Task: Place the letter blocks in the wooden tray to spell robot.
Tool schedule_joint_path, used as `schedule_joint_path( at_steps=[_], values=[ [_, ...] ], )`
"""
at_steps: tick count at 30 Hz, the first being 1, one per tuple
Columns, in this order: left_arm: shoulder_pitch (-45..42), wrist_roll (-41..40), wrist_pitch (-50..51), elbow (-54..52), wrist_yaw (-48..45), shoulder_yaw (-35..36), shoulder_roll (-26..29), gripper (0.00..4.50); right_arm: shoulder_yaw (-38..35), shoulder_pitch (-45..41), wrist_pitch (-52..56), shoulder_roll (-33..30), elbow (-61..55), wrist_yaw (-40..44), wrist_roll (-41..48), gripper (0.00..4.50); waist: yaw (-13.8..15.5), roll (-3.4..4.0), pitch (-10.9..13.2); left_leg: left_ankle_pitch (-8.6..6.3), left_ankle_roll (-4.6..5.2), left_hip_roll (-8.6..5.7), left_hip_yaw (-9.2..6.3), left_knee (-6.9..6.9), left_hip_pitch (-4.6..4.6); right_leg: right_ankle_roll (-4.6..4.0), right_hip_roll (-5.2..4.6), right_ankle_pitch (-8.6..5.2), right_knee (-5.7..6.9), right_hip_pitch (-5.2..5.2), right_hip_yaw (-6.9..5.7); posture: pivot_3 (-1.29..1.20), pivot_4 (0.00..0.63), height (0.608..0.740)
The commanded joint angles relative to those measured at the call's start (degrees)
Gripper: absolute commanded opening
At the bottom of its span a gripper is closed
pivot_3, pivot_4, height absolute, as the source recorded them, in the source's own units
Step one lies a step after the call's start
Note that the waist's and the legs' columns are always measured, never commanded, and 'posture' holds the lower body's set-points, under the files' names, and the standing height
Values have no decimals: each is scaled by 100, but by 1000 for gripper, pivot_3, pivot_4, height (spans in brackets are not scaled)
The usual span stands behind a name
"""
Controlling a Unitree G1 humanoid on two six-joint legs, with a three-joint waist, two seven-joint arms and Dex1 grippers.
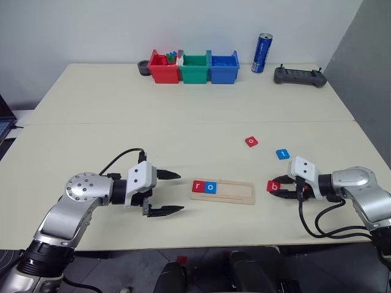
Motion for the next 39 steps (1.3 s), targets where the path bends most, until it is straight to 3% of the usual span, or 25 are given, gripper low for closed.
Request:
schedule_joint_path(
  at_steps=[1,6,11,22,39],
  values=[
    [45,77,-263,43,-42,170,85,4500,-160,-118,183,-70,-299,78,159,1462,2,0,0,0,0,0,0,0,2,0,0,0,0,2,0,0,150,740],
    [131,121,-702,382,-184,237,88,4500,-284,-217,951,-28,-1489,-73,592,1462,-1,3,1,0,0,1,0,-1,5,0,1,0,2,2,0,0,150,740],
    [54,-96,-763,594,-480,275,59,4500,163,-525,1812,577,-2366,-618,809,1462,1,3,1,0,0,3,-3,-1,6,1,2,0,3,4,-2,0,150,740],
    [-398,89,-1201,1208,-871,189,36,4500,1498,-1137,2151,1475,-1781,-1326,-49,1462,21,3,2,0,0,1,-3,-1,7,0,1,0,0,5,-4,0,150,740],
    [-427,83,-925,652,-641,144,7,4500,1762,-1301,2115,1406,-1664,-1054,-253,1462,13,3,2,0,0,2,-6,-2,7,0,1,0,2,5,-6,0,150,740]
  ],
)
